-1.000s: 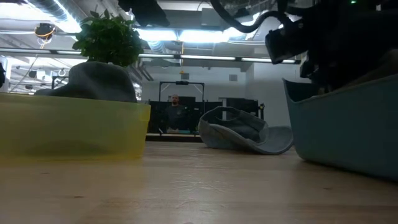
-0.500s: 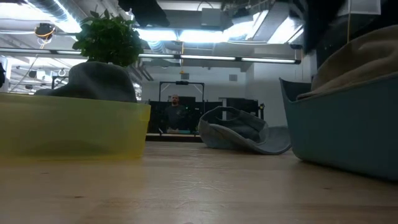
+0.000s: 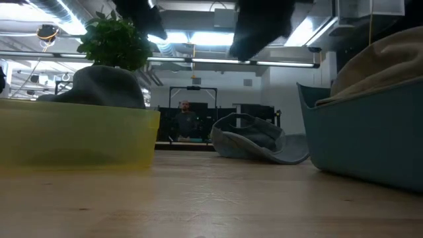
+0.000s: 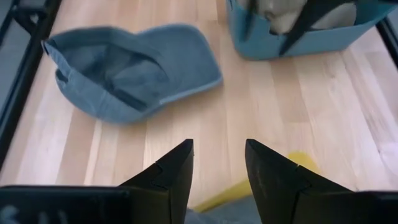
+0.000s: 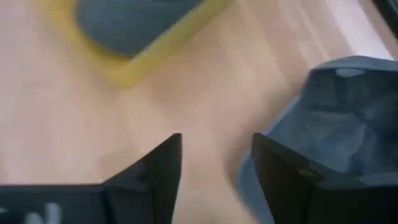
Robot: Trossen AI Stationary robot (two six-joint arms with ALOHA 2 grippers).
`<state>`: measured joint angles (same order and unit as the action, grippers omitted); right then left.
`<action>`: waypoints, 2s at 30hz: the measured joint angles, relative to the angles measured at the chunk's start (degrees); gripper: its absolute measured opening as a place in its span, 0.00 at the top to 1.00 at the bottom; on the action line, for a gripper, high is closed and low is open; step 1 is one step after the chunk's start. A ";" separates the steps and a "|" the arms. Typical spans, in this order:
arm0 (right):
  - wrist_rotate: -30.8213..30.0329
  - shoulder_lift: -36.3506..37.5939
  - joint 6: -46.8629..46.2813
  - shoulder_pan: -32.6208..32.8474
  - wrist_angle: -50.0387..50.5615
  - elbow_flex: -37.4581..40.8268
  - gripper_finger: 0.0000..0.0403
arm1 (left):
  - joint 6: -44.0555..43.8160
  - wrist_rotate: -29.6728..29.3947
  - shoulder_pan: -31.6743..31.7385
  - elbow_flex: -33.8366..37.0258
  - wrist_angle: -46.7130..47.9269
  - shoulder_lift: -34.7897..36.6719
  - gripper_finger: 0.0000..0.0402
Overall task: Pick & Place hat
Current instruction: Put the gray cap into the blue bin
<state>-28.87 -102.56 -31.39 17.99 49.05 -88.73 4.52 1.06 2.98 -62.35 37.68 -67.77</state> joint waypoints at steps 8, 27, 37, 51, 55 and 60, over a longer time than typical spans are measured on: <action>1.09 0.02 -4.42 -7.44 -7.00 7.93 0.42 | -0.77 0.00 0.00 0.00 2.04 0.00 0.65; 10.41 -7.25 0.85 -12.30 -16.25 13.09 0.47 | -3.20 0.02 0.00 0.00 2.03 0.00 0.65; 4.82 -9.69 0.70 -13.39 -7.27 7.84 0.47 | -3.79 0.02 0.01 0.00 2.02 0.00 0.65; -1.65 -9.66 -3.86 -14.86 1.66 6.82 0.47 | -3.79 0.02 0.00 0.00 2.04 0.02 0.65; -1.74 -9.66 -4.88 -15.48 2.26 7.07 0.48 | -3.78 0.02 0.02 0.00 2.04 0.00 0.65; -3.01 -9.66 -7.41 -16.01 3.71 7.17 0.58 | -3.76 0.02 0.00 0.00 2.04 0.00 0.65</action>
<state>-31.88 -112.22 -38.81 1.98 52.76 -81.56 0.75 1.08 2.98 -62.35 39.72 -67.77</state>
